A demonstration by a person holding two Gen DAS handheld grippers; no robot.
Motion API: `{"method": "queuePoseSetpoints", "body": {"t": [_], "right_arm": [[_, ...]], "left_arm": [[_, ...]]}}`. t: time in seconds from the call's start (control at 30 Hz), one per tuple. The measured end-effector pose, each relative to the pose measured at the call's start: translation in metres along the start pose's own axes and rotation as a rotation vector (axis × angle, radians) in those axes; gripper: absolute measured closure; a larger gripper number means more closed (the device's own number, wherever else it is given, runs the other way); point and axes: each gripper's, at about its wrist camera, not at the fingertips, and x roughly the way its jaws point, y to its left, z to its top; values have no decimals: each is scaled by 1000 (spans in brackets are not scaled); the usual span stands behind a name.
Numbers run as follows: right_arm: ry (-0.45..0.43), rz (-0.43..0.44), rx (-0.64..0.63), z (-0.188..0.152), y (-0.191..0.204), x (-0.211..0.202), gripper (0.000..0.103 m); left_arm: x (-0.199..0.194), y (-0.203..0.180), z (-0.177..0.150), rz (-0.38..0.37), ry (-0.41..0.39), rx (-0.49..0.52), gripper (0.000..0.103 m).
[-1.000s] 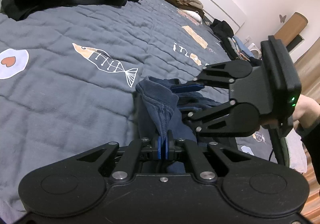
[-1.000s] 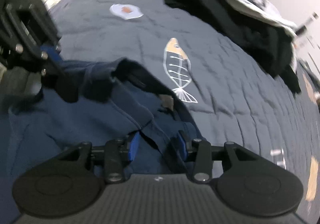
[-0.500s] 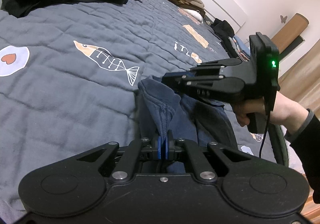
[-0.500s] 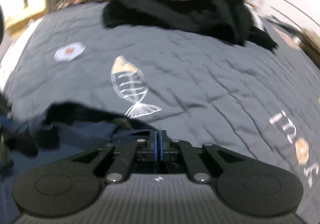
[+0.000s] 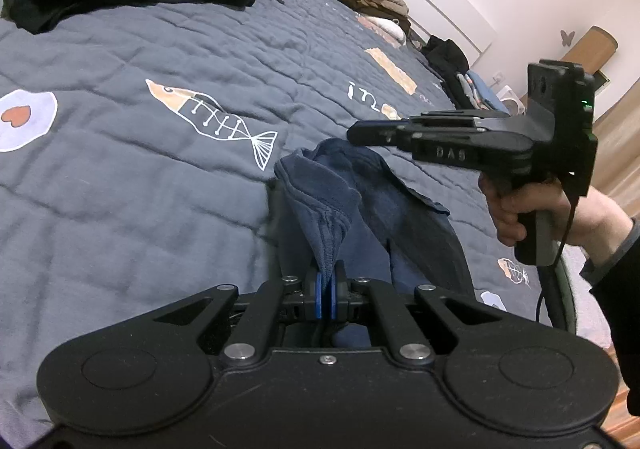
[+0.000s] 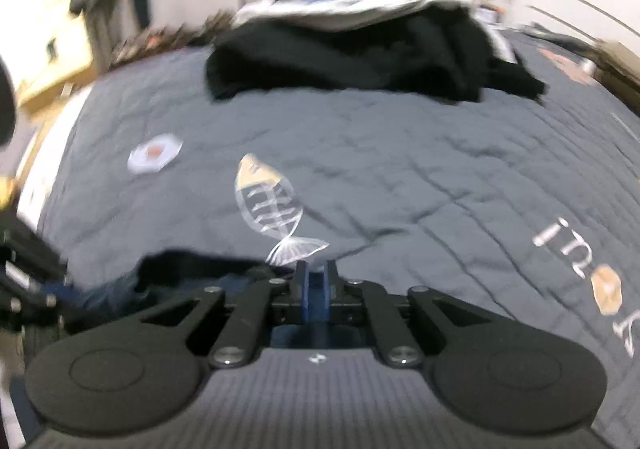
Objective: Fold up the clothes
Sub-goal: 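Hold the shirt with the left gripper while the right gripper releases and withdraws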
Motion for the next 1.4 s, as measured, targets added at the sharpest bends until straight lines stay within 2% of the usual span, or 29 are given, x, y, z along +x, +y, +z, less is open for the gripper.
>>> {"method": "queuePoseSetpoints", "body": {"t": [0.1,0.17,0.23,0.37,0.47,0.6,0.7,0.73,0.77,0.83,1.07,1.23,1.3,1.4], "right_arm": [[73,44,-109,5,16,14,92],[85,19,-227,9,31,20,88],[142,-4,-343,15,40,32,84],[218,-3,-438,20,39,49,76],[275,24,-498,16,43,53,74],[281,7,-579,13,50,62,72],[293,20,-476,18,41,71,74],[286,23,-418,19,35,71,80],[278,25,-358,20,28,70,91],[251,20,-231,19,14,66,96],[95,53,322,3,-43,46,98],[-27,57,500,-8,-54,31,101],[-81,69,536,-7,-60,23,101],[-121,10,499,-3,-61,7,98]], "left_arm": [[0,-1,0,1,-1,3,99],[0,-1,-1,3,1,3,99],[1,0,-1,4,4,4,99],[1,-1,0,1,6,4,99],[1,0,0,-1,9,0,99],[2,0,1,1,13,-4,99],[2,0,1,1,14,-8,99],[1,0,1,1,13,-7,99],[1,1,1,1,12,-6,99],[1,1,1,0,13,-10,99],[0,0,1,-3,6,-9,99],[-1,-1,2,-1,5,-9,99],[0,-1,2,0,6,-6,99],[1,0,3,1,7,-8,99]]}}
